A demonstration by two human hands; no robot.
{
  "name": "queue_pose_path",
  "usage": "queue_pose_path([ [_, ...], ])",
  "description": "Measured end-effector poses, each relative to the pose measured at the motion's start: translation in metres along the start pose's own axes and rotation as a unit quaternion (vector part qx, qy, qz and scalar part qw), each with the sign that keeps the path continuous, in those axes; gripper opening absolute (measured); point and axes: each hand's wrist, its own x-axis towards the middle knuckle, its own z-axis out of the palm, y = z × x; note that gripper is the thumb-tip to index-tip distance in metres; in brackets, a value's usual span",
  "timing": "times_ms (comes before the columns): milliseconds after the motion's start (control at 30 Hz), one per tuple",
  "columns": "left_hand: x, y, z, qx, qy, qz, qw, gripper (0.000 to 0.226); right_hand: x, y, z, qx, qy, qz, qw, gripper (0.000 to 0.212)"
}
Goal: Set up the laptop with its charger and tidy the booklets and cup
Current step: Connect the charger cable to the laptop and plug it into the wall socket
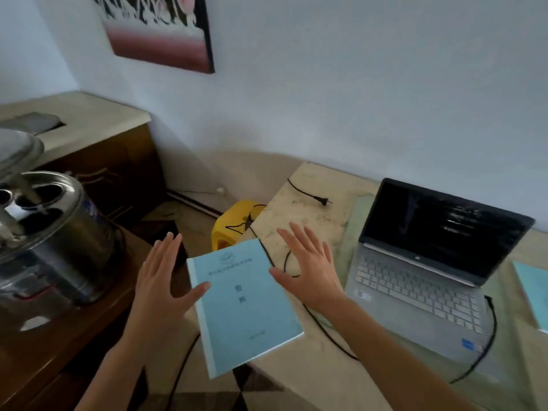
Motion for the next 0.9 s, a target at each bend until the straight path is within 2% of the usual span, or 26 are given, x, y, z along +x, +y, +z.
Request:
queue_pose_path([
  [167,-0.002,-0.062,-0.052,-0.003,0.015,-0.032,0.999,0.097,0.045,-0.068,0.05,0.018,-0.012,-0.022,1.0,0.071],
  [300,0.006,-0.099,-0.067,-0.018,0.023,-0.081,0.996,0.094,0.086,-0.106,0.09,0.048,-0.007,-0.033,0.998,0.07],
  [400,0.027,-0.124,-0.069,-0.025,0.03,-0.079,0.996,0.091,0.114,-0.126,0.118,0.071,-0.008,-0.039,0.997,0.072],
  [533,0.081,-0.164,-0.057,-0.003,-0.01,-0.046,0.999,0.093,0.155,-0.129,0.156,0.054,-0.011,-0.022,0.998,0.072],
  [700,0.154,-0.19,-0.022,0.031,-0.092,-0.001,0.995,0.099,0.194,-0.109,0.177,0.019,-0.02,0.054,0.998,0.072],
  [900,0.225,-0.201,0.014,0.01,-0.18,0.019,0.983,0.103,0.203,-0.086,0.182,-0.003,-0.008,0.139,0.99,0.077],
])
